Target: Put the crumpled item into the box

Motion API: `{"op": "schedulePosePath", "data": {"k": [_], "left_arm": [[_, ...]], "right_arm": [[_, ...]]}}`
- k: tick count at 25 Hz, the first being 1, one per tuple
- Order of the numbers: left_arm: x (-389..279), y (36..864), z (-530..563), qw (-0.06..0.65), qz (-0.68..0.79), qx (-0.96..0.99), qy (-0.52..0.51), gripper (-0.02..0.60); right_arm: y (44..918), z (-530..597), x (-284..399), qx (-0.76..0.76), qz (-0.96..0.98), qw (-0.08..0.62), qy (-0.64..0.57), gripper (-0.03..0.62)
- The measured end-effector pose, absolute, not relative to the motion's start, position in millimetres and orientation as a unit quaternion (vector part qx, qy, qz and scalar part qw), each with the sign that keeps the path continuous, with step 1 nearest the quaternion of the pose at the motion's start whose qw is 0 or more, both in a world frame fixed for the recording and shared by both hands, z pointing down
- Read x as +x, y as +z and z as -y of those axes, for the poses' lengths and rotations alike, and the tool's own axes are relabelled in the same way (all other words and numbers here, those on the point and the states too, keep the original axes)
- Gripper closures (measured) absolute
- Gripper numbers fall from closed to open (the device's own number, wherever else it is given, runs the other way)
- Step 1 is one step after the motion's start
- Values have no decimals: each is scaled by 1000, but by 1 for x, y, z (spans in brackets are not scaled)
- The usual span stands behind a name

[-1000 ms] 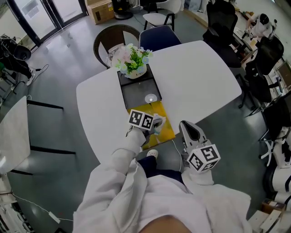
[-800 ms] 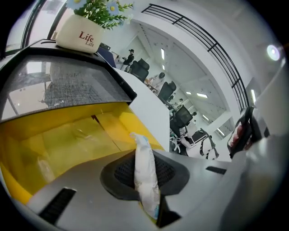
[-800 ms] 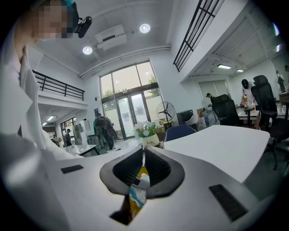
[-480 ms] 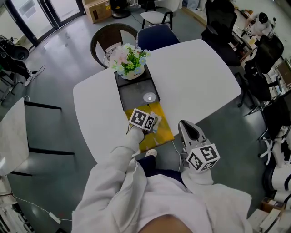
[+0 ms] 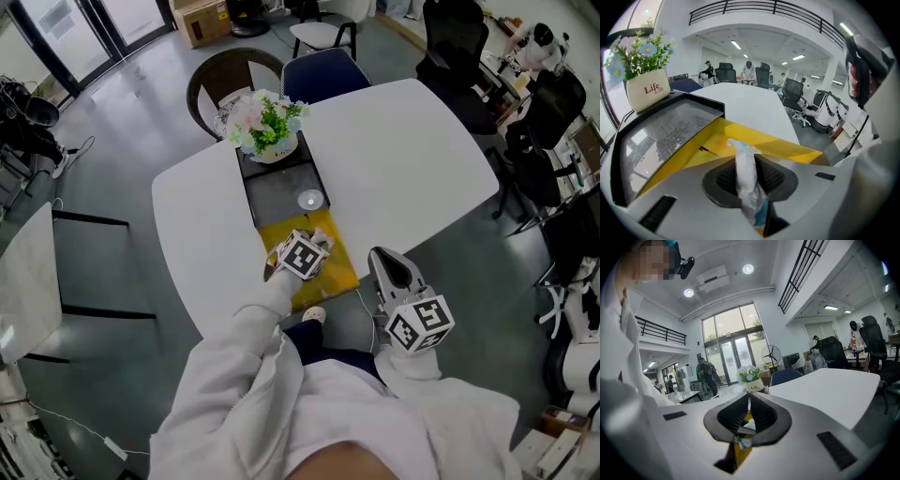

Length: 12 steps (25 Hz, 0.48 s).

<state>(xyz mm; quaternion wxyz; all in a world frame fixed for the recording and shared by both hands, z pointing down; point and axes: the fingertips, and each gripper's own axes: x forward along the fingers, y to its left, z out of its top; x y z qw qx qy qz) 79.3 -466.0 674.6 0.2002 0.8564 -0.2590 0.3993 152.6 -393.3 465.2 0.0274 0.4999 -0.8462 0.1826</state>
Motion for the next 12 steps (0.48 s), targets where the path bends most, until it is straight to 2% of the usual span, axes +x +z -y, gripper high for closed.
{"op": "schedulePosePath", "data": {"k": [3, 9, 12], "left_arm": [[78, 674, 467, 190, 266, 855, 403, 479], [73, 670, 475, 185, 287, 851, 399, 384], [71, 665, 477, 187, 291, 856, 383, 369]], "right_arm": [[466, 392, 153, 498, 847, 28, 183, 555], [464, 392, 157, 494, 850, 27, 182, 554], [463, 392, 157, 493, 850, 25, 183, 555]]}}
